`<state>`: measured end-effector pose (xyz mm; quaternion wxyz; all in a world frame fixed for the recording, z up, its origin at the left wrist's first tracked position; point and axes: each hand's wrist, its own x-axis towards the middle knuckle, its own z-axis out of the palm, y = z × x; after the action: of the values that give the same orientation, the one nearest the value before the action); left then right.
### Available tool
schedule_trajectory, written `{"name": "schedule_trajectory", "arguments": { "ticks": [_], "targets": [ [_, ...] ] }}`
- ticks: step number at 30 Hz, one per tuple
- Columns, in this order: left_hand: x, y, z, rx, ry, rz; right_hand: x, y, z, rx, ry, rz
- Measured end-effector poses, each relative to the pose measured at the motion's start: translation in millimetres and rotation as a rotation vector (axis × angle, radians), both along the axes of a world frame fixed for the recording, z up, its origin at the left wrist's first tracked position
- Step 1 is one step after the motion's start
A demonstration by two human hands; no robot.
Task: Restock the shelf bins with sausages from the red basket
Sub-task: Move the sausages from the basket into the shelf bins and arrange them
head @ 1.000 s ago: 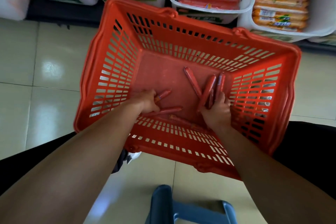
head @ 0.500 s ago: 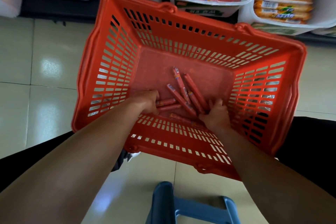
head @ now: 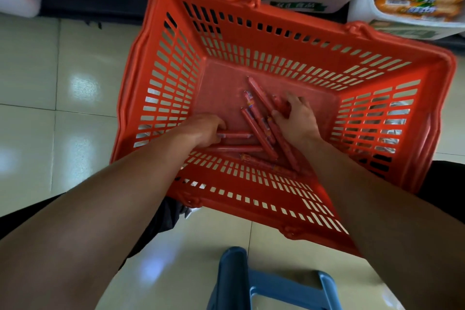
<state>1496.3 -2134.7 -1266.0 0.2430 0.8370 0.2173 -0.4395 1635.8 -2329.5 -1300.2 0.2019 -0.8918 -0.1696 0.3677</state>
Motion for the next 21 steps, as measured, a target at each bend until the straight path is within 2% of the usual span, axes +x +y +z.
{"name": "schedule_trajectory", "arguments": {
  "ticks": [3, 7, 10, 14, 18, 21],
  "targets": [
    [0, -4, -1, -0.008, 0.007, -0.015, 3, 4, -4, -0.151, 0.017, 0.153],
    [6, -24, -14, -0.076, 0.048, -0.052, 5, -6, -5, -0.15, -0.018, 0.197],
    [13, -32, -21, -0.113, 0.058, -0.188, 4, -16, -2, -0.204, -0.044, 0.197],
    [17, -32, -22, -0.023, 0.009, -0.38, -1, -31, 1, -0.294, -0.068, 0.358],
    [15, -26, -20, 0.068, -0.034, -0.377, 1, -31, -2, -0.22, -0.143, 0.247],
    [10, -4, -16, 0.212, -0.057, -0.239, 11, -25, -4, -0.184, -0.18, 0.124]
  ]
}}
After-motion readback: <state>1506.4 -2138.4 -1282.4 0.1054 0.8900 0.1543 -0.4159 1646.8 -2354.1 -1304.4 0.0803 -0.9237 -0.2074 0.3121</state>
